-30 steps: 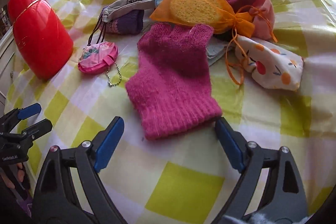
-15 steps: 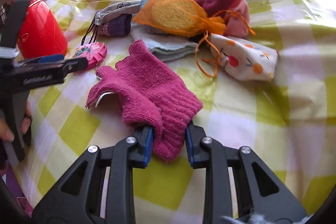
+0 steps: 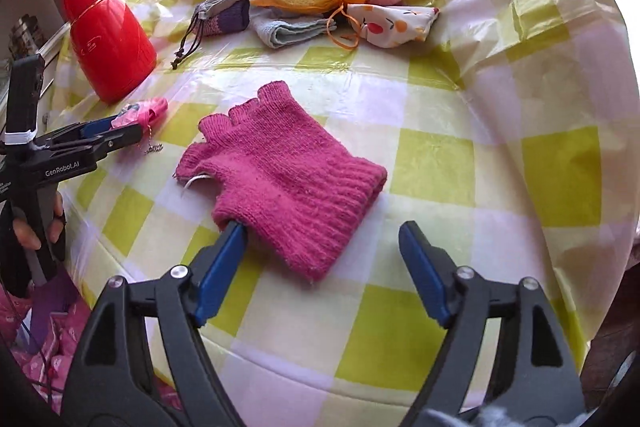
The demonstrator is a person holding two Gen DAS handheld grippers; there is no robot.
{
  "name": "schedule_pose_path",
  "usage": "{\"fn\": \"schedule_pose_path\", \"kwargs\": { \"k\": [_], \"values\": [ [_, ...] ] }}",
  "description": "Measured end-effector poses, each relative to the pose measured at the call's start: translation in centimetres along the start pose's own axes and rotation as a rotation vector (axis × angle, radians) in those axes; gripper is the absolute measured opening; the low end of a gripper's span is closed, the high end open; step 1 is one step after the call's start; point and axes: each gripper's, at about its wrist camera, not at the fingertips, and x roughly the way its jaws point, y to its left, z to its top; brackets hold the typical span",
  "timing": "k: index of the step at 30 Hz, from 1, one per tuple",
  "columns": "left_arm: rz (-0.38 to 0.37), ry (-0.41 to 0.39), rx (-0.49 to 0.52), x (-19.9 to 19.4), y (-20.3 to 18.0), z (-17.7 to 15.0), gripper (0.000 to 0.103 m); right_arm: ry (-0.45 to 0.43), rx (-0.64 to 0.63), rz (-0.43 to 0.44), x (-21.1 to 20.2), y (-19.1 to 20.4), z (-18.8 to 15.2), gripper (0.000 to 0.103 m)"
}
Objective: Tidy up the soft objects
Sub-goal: 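Grasp the pink round coin purse with the left tool while the right tool holds the glove, then carry the coin purse and glove with both tools toward the box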
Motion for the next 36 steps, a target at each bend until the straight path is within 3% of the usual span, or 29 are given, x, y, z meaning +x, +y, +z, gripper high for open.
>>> {"fn": "schedule_pose_path", "kwargs": {
  "k": [1, 3, 7, 9, 14, 15, 17, 19, 20, 21, 28, 33, 36],
  "values": [
    [0.006, 0.007, -0.002, -0.3, 0.2, -0.5, 0.072, -0.007, -0.037, 0.003, -0.2, 0.3, 0.3, 0.086],
    [0.019, 0.015, -0.006, -0.3, 0.9, -1.0, 0.083, -0.005, -0.114, 0.026, 0.2, 1.0, 1.3, 0.088],
    [0.033, 0.039, 0.030, 0.5, 0.6, -0.6, 0.088, 0.065, -0.242, 0.100, 4.0, 2.2, 3.3, 0.092],
    [0.049, 0.043, 0.061, 1.2, 0.1, 0.0, 0.091, 0.087, -0.297, 0.052, 5.8, 2.8, 3.9, 0.092],
    [0.051, 0.064, 0.092, 2.9, -0.9, 1.6, 0.100, 0.075, -0.275, 0.078, 6.6, 3.3, 4.0, 0.091],
    [0.044, 0.067, 0.092, 3.1, -1.0, 1.7, 0.101, 0.056, -0.266, 0.080, 6.4, 3.3, 3.7, 0.088],
    [0.041, 0.063, 0.091, 3.1, -1.1, 1.8, 0.101, 0.005, -0.237, 0.070, 5.5, 3.3, 2.9, 0.070],
    [0.033, 0.030, 0.094, 2.4, -0.9, 1.5, 0.082, -0.019, -0.184, 0.041, 4.8, 3.3, 2.5, 0.033],
    [0.028, 0.020, 0.094, 2.0, -0.9, 1.2, 0.072, -0.027, -0.163, 0.029, 4.6, 3.3, 2.3, 0.028],
    [0.032, 0.016, 0.094, 1.8, -1.0, 0.9, 0.071, -0.032, -0.148, 0.013, 4.5, 3.4, 2.1, 0.024],
    [0.055, -0.007, 0.016, -0.1, -0.6, -1.2, 0.071, -0.049, -0.072, -0.038, 4.2, 3.3, 2.1, 0.021],
    [0.034, 0.006, -0.070, -1.6, 0.3, -2.3, 0.071, -0.113, 0.170, 0.093, 1.8, 1.2, 1.0, 0.021],
    [0.042, -0.005, -0.102, -2.9, 0.5, -2.9, 0.072, -0.156, 0.243, 0.124, 0.0, 1.1, -0.2, 0.021]
  ]
}}
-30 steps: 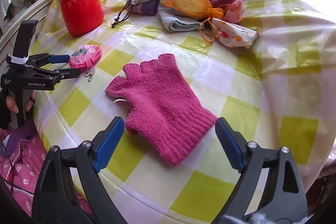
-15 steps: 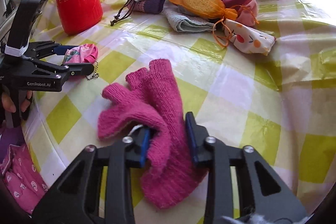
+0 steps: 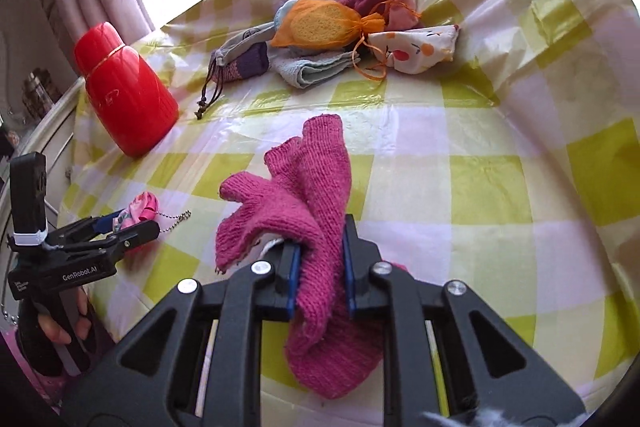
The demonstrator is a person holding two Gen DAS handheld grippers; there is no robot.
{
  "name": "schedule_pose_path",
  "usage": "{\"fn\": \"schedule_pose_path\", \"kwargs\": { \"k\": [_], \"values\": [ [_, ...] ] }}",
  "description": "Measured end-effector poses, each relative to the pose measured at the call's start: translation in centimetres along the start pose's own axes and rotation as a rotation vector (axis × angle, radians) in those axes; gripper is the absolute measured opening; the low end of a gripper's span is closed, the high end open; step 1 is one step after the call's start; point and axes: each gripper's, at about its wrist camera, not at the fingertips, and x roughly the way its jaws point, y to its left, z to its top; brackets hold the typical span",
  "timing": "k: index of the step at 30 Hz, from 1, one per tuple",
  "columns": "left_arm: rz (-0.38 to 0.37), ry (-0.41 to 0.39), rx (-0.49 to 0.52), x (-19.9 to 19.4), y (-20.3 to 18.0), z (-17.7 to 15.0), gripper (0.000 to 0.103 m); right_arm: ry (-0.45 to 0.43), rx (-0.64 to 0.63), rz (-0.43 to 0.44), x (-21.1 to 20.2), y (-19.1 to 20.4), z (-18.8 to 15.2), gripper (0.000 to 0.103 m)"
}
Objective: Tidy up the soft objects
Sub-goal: 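Carry the coin purse and glove with both tools toward the box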
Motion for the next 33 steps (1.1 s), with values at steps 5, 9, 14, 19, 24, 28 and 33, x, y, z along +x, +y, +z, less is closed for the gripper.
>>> {"fn": "schedule_pose_path", "kwargs": {
  "k": [5, 9, 14, 19, 24, 28, 33],
  "values": [
    [0.033, -0.186, 0.011, -5.1, -0.9, 0.6, 0.072, -0.165, -0.016, 0.036, -5.7, 1.7, 0.5, 0.021],
    [0.040, -0.351, 0.035, -9.5, -2.0, 1.2, 0.072, -0.323, -0.093, 0.010, -10.6, 4.1, 1.2, 0.021],
    [0.046, -0.495, 0.068, -13.7, -3.2, 1.2, 0.072, -0.449, -0.170, -0.037, -14.8, 7.0, 1.2, 0.021],
    [0.035, -0.524, 0.078, -15.7, -3.4, 0.8, 0.072, -0.468, -0.216, -0.035, -16.2, 8.7, 1.2, 0.021],
    [0.040, -0.516, 0.085, -16.5, -3.1, 0.0, 0.072, -0.455, -0.265, -0.012, -16.5, 10.5, 0.7, 0.021],
    [0.052, -0.518, 0.082, -17.6, -2.3, -0.8, 0.072, -0.437, -0.304, 0.021, -16.2, 12.3, 0.4, 0.021],
    [0.083, -0.530, 0.073, -19.4, -0.9, -1.3, 0.072, -0.401, -0.382, 0.080, -15.8, 15.3, 0.0, 0.021]
  ]
}}
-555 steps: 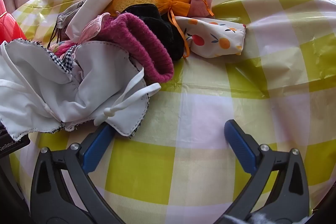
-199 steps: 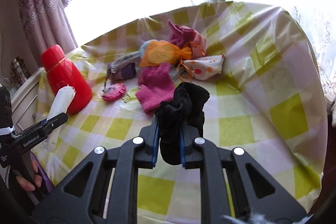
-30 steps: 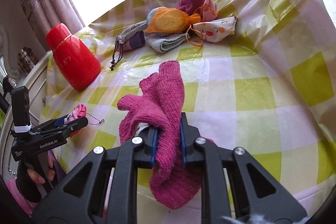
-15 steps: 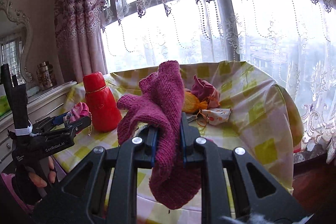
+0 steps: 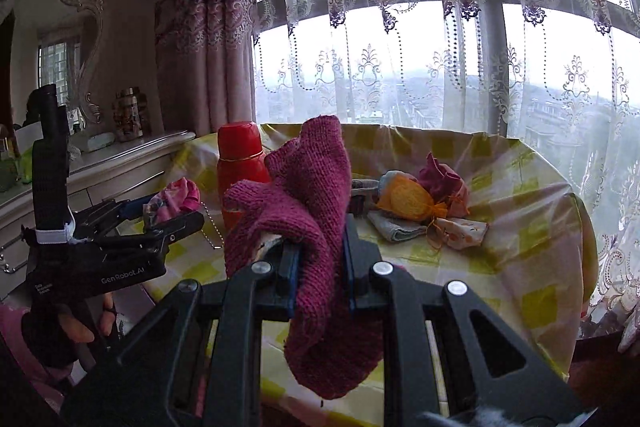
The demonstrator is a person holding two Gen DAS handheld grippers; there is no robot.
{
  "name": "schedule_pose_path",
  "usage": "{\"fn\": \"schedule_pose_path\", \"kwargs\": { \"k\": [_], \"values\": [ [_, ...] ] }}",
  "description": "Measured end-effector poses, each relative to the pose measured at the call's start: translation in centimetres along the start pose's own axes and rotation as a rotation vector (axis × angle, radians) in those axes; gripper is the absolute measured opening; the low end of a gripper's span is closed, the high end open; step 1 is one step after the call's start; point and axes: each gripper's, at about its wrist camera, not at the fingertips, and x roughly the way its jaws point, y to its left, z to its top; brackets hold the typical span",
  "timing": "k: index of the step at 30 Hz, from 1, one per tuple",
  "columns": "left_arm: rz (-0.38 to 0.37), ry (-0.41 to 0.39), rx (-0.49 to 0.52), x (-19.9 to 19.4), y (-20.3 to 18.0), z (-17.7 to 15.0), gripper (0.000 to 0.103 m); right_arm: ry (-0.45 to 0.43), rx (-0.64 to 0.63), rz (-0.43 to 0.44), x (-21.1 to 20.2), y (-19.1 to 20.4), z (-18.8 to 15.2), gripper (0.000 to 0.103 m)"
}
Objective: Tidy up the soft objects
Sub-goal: 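Carry the coin purse and glove with both tools toward the box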
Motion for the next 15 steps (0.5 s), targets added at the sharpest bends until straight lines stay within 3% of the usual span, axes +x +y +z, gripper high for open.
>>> {"fn": "schedule_pose_path", "kwargs": {
  "k": [6, 15],
  "values": [
    [0.058, 0.046, -0.009, -1.4, 2.7, -0.5, 0.072, 0.051, -0.081, 0.080, 1.2, 3.6, 0.3, 0.021],
    [0.210, 0.114, -0.051, -4.0, 8.2, -3.2, 0.072, 0.112, -0.179, 0.203, 3.2, 8.9, 0.4, 0.021]
  ]
}}
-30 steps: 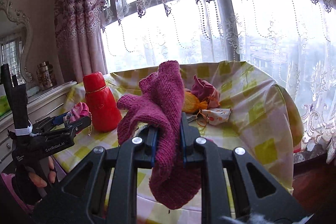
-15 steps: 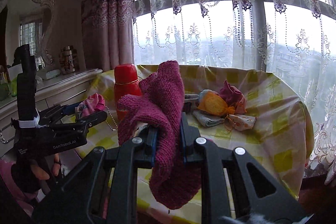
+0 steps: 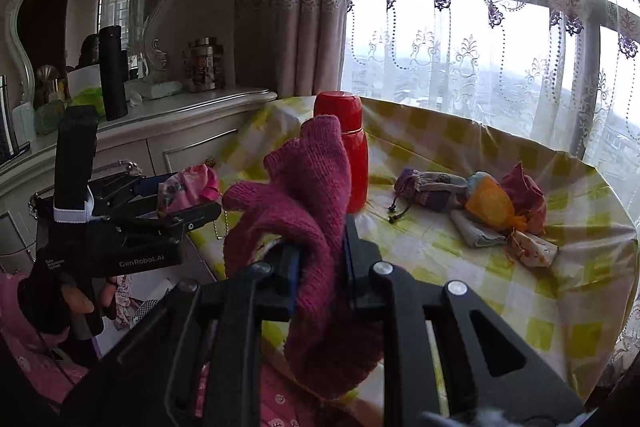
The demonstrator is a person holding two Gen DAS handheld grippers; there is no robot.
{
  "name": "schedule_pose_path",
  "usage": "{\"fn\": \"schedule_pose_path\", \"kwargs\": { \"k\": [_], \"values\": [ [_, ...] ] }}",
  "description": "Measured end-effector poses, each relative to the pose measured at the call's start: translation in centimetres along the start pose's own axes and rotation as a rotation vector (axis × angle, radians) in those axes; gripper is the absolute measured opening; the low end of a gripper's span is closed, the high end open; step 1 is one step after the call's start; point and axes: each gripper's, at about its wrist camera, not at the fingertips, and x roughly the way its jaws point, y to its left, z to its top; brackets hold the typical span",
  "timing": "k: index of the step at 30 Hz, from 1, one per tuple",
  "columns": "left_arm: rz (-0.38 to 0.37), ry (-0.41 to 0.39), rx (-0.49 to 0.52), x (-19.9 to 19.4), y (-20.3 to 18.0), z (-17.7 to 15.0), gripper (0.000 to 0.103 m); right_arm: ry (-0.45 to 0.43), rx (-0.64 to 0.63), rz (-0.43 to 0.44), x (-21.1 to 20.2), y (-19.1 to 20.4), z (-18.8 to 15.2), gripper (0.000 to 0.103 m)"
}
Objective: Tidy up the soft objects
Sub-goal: 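Carry the coin purse and glove with both tools toward the box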
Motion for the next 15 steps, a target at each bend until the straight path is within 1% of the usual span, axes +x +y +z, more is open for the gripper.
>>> {"fn": "schedule_pose_path", "kwargs": {
  "k": [4, 10, 15],
  "values": [
    [0.068, 0.028, -0.010, -0.5, 2.5, -1.0, 0.072, 0.028, -0.053, 0.047, 1.3, 2.4, 0.4, 0.021],
    [0.120, 0.114, -0.063, -0.3, 6.0, -3.1, 0.072, 0.110, -0.093, 0.131, 3.8, 4.9, 0.8, 0.021],
    [0.185, 0.171, -0.098, -0.4, 8.8, -4.8, 0.072, 0.177, -0.163, 0.184, 5.3, 7.5, 0.9, 0.021]
  ]
}}
